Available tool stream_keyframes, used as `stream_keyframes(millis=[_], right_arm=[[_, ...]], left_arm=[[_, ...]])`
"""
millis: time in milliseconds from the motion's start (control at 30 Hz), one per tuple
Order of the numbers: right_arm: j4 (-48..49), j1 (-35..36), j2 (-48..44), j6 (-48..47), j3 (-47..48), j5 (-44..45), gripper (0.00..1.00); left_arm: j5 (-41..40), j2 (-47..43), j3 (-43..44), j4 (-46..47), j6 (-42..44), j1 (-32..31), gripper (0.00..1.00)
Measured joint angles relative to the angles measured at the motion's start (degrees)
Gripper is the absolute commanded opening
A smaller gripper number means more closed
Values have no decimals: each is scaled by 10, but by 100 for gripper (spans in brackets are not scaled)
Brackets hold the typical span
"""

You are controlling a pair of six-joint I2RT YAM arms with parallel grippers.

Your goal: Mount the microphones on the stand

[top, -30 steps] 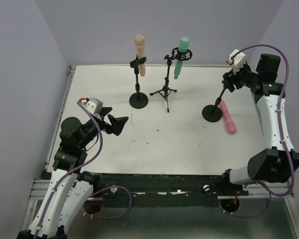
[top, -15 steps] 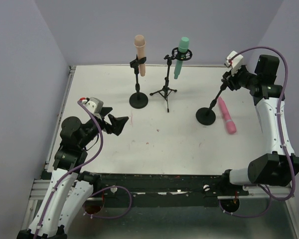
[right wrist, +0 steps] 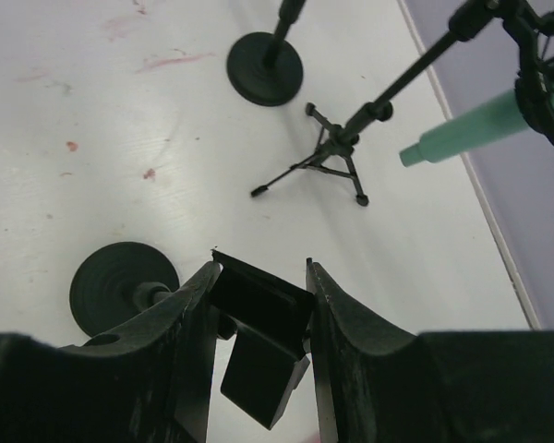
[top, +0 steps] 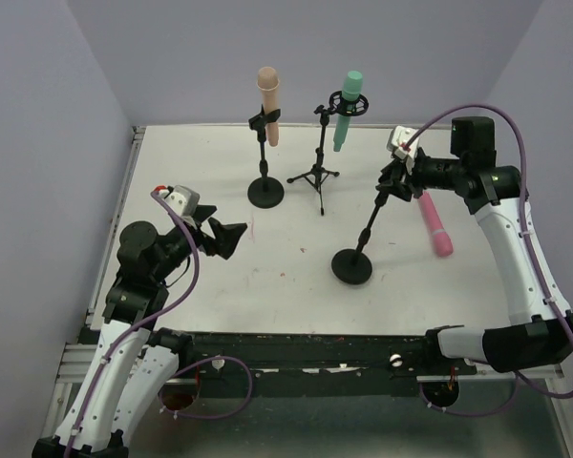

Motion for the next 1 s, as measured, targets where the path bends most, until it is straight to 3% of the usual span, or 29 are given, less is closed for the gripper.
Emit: stream_keyframes(millis=[133, 333, 567, 733, 867, 1000], right_arm=[[-31, 28, -9, -13, 0, -20, 33], [-65, 47, -33, -42, -10, -37, 52], [-96, 50, -67, -57, -29, -74, 63], [-118, 50, -89, -66, -47, -93, 75], [-136, 50, -99, -76, -54, -102, 92], [-164, 49, -109, -96, -55, -116, 100]], left_arm=[[2, 5, -4, 0, 0, 0, 98], [5, 10, -8, 0, 0, 0, 98], [10, 13, -11, 1, -1, 0, 98], [13, 13, -11, 1, -1, 0, 98], [15, 13, -12, 2, -1, 0, 98], [17, 13, -12, 5, -2, 0, 98]])
